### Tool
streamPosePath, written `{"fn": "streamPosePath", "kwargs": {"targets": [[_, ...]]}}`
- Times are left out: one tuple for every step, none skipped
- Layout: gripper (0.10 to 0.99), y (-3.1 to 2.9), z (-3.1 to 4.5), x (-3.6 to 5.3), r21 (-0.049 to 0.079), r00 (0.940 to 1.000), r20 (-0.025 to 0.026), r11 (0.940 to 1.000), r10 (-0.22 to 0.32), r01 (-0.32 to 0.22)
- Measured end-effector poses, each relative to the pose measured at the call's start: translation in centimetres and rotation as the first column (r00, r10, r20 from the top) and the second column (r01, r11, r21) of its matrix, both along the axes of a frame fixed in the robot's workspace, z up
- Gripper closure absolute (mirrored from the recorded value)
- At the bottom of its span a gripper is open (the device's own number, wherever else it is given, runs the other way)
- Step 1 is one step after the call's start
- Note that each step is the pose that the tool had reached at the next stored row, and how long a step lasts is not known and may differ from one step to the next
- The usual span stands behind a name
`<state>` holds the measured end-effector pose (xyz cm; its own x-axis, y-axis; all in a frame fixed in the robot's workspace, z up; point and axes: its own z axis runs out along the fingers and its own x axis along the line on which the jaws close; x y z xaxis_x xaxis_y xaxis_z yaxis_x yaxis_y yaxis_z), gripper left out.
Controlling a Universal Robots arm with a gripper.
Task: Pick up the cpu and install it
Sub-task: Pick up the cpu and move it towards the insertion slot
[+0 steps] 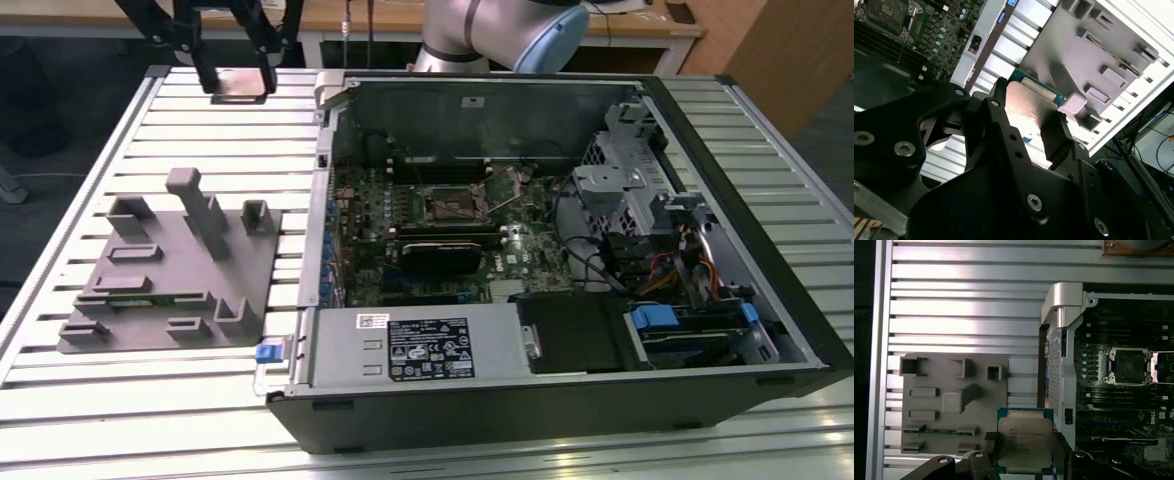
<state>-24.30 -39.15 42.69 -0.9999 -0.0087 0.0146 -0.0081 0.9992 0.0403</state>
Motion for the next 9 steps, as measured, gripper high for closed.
{"fn": "streamPosePath", "kwargs": {"targets": [[0.557, 0.0, 0.0, 0.08, 0.0, 1.0, 0.0, 1.0, 0.0, 0.0], [0.557, 0.0, 0.0, 0.14, 0.0, 1.0, 0.0, 1.0, 0.0, 0.0], [0.557, 0.0, -0.01, 0.22, 0.0, 1.0, 0.0, 1.0, 0.0, 0.0], [0.557, 0.0, -0.01, 0.29, 0.0, 1.0, 0.0, 1.0, 0.0, 0.0], [0.557, 0.0, -0.01, 0.37, 0.0, 1.0, 0.0, 1.0, 0.0, 0.0], [0.557, 0.0, -0.01, 0.45, 0.0, 1.0, 0.0, 1.0, 0.0, 0.0], [0.557, 0.0, -0.01, 0.55, 0.0, 1.0, 0.0, 1.0, 0.0, 0.0], [0.557, 0.0, -0.01, 0.65, 0.0, 1.0, 0.0, 1.0, 0.0, 0.0], [0.557, 0.0, -0.02, 0.73, 0.0, 1.0, 0.0, 1.0, 0.0, 0.0]]}}
